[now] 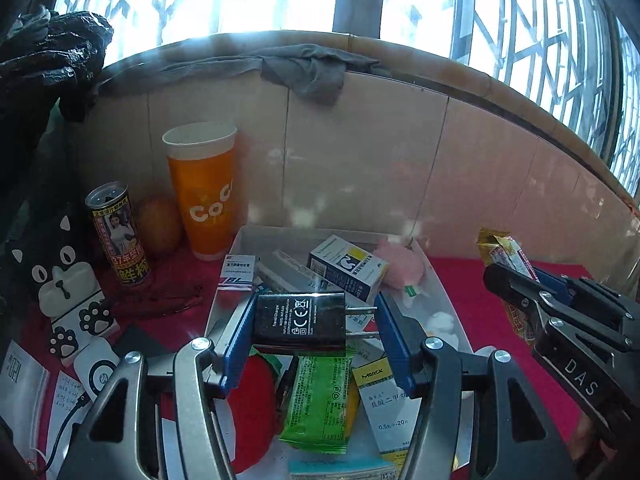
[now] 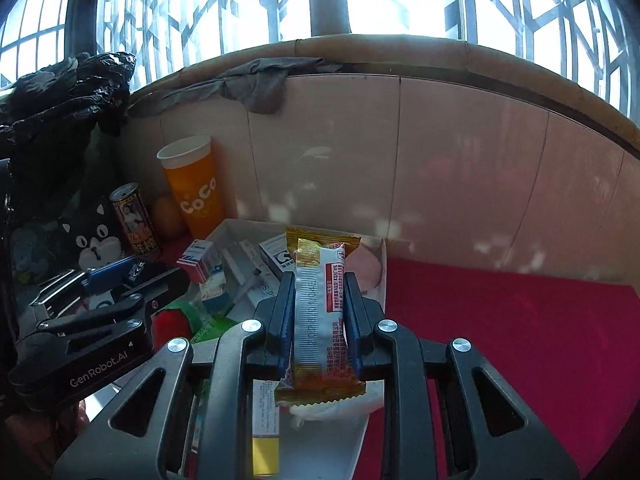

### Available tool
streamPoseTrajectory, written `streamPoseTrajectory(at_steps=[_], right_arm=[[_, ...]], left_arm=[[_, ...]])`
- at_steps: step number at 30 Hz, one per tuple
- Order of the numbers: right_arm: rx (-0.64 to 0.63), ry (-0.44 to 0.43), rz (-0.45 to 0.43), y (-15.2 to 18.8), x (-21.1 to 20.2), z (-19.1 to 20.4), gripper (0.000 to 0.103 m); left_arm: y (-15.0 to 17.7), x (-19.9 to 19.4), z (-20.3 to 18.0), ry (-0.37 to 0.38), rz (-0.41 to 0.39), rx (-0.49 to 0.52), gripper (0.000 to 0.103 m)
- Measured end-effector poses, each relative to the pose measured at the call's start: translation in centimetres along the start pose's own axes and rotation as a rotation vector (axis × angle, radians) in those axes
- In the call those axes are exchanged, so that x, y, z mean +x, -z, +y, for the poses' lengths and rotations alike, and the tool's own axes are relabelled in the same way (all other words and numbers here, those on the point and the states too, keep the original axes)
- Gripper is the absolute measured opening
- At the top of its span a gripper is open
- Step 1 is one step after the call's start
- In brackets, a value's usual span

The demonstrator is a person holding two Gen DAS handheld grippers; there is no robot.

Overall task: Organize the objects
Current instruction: 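Open both tools to drop the charger and snack bar into the tray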

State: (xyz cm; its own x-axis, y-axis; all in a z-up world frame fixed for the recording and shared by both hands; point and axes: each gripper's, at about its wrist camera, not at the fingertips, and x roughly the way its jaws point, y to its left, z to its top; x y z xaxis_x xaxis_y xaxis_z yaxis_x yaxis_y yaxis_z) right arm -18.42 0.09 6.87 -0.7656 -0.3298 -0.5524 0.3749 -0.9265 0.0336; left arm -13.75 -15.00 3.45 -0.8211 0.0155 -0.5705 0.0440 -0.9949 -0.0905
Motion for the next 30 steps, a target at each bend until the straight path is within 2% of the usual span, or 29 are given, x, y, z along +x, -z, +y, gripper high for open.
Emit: streamPoseTrajectory(at_steps=[7, 8, 9, 10, 11, 12, 14, 15, 18, 30], right_arm=[[0.008, 0.016, 0.047, -0.7, 4.4, -0.3, 0.022], [0.011, 0.009, 0.043, -0.6, 4.6, -0.4, 0.023], [0.013, 0.001, 0.040, -0.5, 4.7, -0.4, 0.033], [0.012, 0.008, 0.036, -0.5, 4.8, -0.3, 0.038], [0.015, 0.021, 0.027, -0.4, 4.8, -0.4, 0.048], [0.028, 0.031, 0.020, -0.4, 4.7, -0.7, 0.066], [0.072, 0.038, 0.010, -0.2, 4.4, -1.7, 0.086], [0.095, 0.023, 0.002, -0.2, 4.2, -2.2, 0.089], [0.116, 0.013, -0.013, 0.1, 3.4, -2.6, 0.089], [0.090, 0.029, -0.098, 1.0, -1.1, -2.0, 0.089]], left_arm=[[-0.3, 2.9, 0.0, 0.009, 0.053, 0.005, 0.060], [-0.2, 3.0, -0.1, 0.009, 0.057, 0.006, 0.065], [-0.2, 3.0, -0.1, 0.004, 0.054, 0.009, 0.069], [-0.2, 2.9, 0.0, -0.020, 0.040, 0.008, 0.073], [-0.2, 2.7, 0.2, -0.038, 0.026, 0.005, 0.079], [-0.3, 2.4, 0.5, -0.047, 0.014, -0.006, 0.081], [-0.4, 1.8, 1.3, -0.062, -0.008, -0.039, 0.094], [-0.5, 1.4, 1.7, -0.073, -0.022, -0.053, 0.103], [-0.6, 0.4, 2.0, -0.108, -0.056, -0.067, 0.103], [-0.5, -3.0, 1.0, -0.113, -0.110, -0.063, 0.103]])
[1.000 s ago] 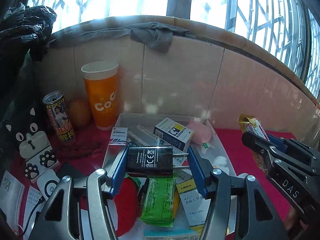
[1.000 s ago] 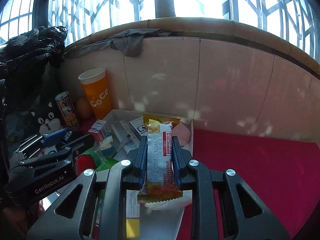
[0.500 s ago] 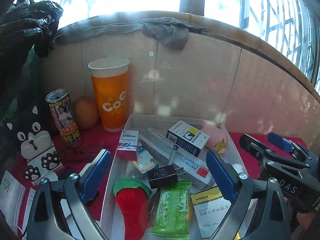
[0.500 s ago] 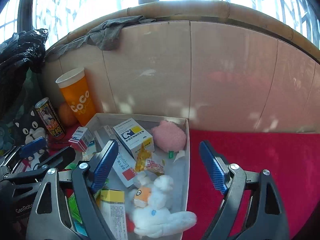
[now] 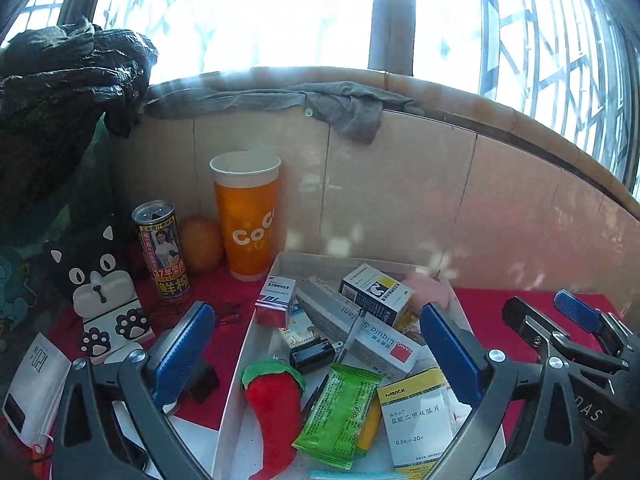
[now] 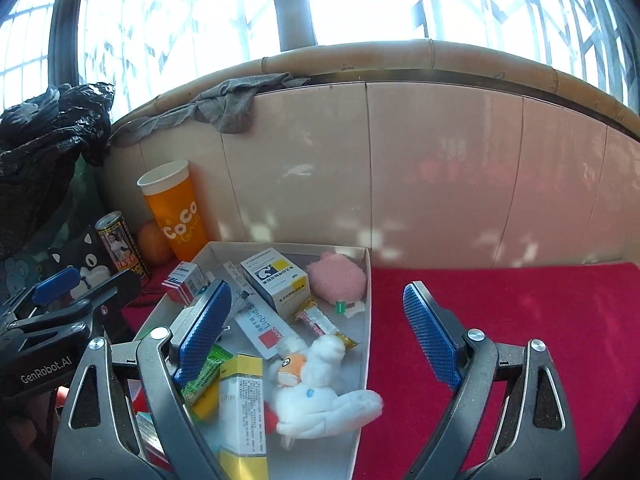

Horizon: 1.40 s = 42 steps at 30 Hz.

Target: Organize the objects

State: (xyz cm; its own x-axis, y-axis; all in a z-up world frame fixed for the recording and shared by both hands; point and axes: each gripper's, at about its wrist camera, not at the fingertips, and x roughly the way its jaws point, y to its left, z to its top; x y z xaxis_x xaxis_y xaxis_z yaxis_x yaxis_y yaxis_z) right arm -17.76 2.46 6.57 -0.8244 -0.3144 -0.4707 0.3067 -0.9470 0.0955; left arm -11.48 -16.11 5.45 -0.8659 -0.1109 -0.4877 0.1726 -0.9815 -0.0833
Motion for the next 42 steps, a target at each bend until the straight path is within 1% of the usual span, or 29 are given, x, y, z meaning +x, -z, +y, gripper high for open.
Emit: streamPoseTrajectory(at_steps=[5, 7, 9, 11, 13, 14, 16, 18, 20, 22, 25, 28, 31, 32, 35, 39, 42], right_arm=[[0.006, 0.013, -0.032, 0.8, -2.5, -0.5, 0.089], [-0.017, 0.044, -0.053, 1.4, -3.9, -0.6, 0.089], [-0.053, 0.073, -0.081, 2.3, -5.6, -0.9, 0.089], [-0.077, 0.099, -0.112, 3.1, -7.5, -1.4, 0.089], [-0.073, 0.125, -0.143, 3.7, -9.6, -2.3, 0.089], [-0.062, 0.139, -0.160, 3.9, -10.8, -2.8, 0.089], [-0.025, 0.171, -0.203, 4.1, -13.1, -4.0, 0.089], [0.030, 0.213, -0.242, 4.2, -15.6, -5.2, 0.089], [0.092, 0.247, -0.263, 4.2, -17.8, -6.2, 0.089], [0.155, 0.241, -0.286, 4.4, -19.9, -6.9, 0.089], [0.203, 0.221, -0.308, 5.2, -22.2, -7.3, 0.089], [0.184, 0.216, -0.314, 6.0, -23.2, -6.8, 0.089], [0.133, 0.234, -0.312, 7.0, -23.7, -6.1, 0.089], [0.124, 0.235, -0.305, 7.2, -23.7, -5.9, 0.089], [0.125, 0.216, -0.295, 7.7, -24.1, -5.7, 0.089], [0.115, 0.207, -0.323, 7.8, -25.3, -5.4, 0.089], [0.110, 0.199, -0.340, 7.9, -25.9, -5.2, 0.089]], left_arm=[[0.6, -1.5, -0.8, 0.016, 0.017, 0.016, 0.103], [1.1, -2.6, -1.2, 0.023, 0.030, 0.028, 0.103], [1.7, -4.1, -1.6, 0.028, 0.017, 0.038, 0.103], [2.0, -6.0, -2.1, 0.030, -0.017, 0.058, 0.103], [2.3, -8.2, -2.8, -0.004, -0.063, 0.079, 0.103], [2.3, -9.4, -3.1, -0.026, -0.094, 0.090, 0.103], [2.4, -11.6, -3.6, -0.044, -0.146, 0.098, 0.103], [2.4, -13.6, -3.8, -0.054, -0.180, 0.074, 0.103], [2.5, -14.9, -3.7, -0.061, -0.179, 0.026, 0.103], [2.7, -15.6, -3.6, -0.045, -0.168, -0.007, 0.103], [3.5, -16.1, -4.0, -0.042, -0.141, 0.005, 0.103], [4.7, -16.3, -4.7, -0.074, -0.112, 0.049, 0.103], [5.8, -16.0, -4.9, -0.130, -0.076, 0.071, 0.103], [6.1, -16.0, -4.9, -0.134, -0.064, 0.075, 0.103], [6.5, -16.4, -4.9, -0.116, -0.045, 0.072, 0.103], [6.6, -17.4, -5.2, -0.106, -0.064, 0.082, 0.103], [6.6, -17.7, -5.2, -0.084, -0.055, 0.075, 0.103]])
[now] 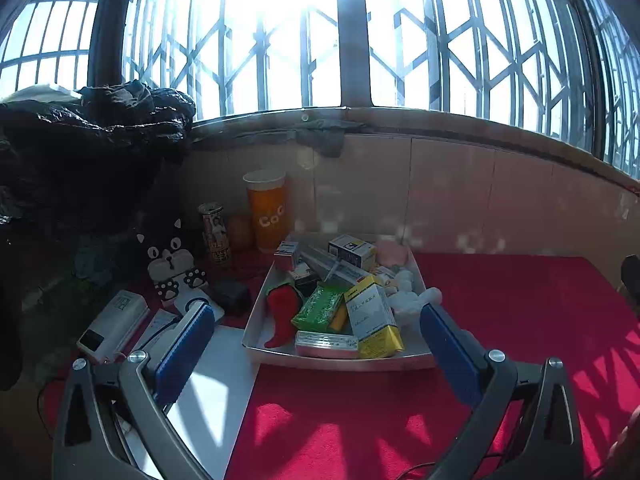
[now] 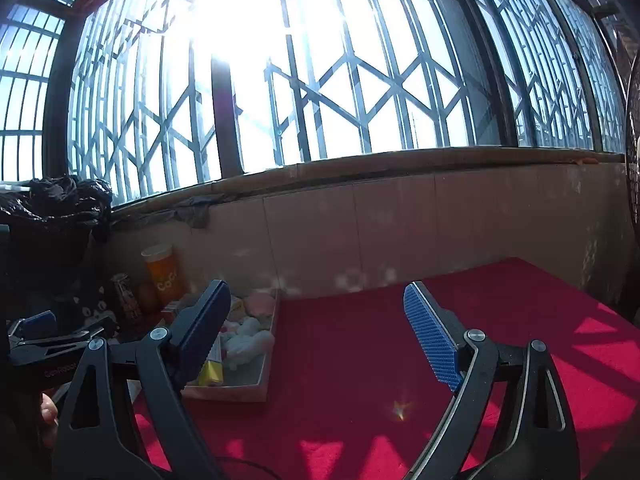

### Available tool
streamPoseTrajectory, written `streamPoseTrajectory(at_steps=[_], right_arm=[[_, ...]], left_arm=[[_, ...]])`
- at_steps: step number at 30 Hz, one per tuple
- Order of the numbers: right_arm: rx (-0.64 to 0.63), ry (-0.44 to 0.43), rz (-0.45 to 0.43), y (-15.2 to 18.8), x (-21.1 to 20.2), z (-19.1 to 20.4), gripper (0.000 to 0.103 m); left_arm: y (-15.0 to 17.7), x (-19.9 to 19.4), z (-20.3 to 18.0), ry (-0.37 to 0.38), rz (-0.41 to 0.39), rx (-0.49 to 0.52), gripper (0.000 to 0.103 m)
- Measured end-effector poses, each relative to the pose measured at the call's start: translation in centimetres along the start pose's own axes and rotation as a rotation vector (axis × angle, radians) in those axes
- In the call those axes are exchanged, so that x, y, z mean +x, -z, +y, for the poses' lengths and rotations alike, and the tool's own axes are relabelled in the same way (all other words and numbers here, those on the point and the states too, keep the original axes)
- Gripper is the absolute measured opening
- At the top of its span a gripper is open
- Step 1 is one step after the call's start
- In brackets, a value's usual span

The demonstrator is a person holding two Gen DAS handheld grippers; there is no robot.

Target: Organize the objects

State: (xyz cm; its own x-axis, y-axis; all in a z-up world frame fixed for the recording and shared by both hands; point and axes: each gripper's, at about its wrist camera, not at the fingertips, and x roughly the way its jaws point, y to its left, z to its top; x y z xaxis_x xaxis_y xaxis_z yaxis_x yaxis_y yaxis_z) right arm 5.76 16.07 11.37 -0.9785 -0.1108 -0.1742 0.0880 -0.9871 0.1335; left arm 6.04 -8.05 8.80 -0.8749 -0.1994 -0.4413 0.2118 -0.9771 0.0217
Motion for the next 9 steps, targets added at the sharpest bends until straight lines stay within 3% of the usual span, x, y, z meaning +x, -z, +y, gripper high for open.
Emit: streamPoseTrajectory(at_steps=[9], right_arm=[[0.017, -0.002, 0.002, -0.04, -0.35, -0.51, 0.089]], left_arm=[[0.00, -0.49, -0.55, 0.012, -0.006, 0.003, 0.103]])
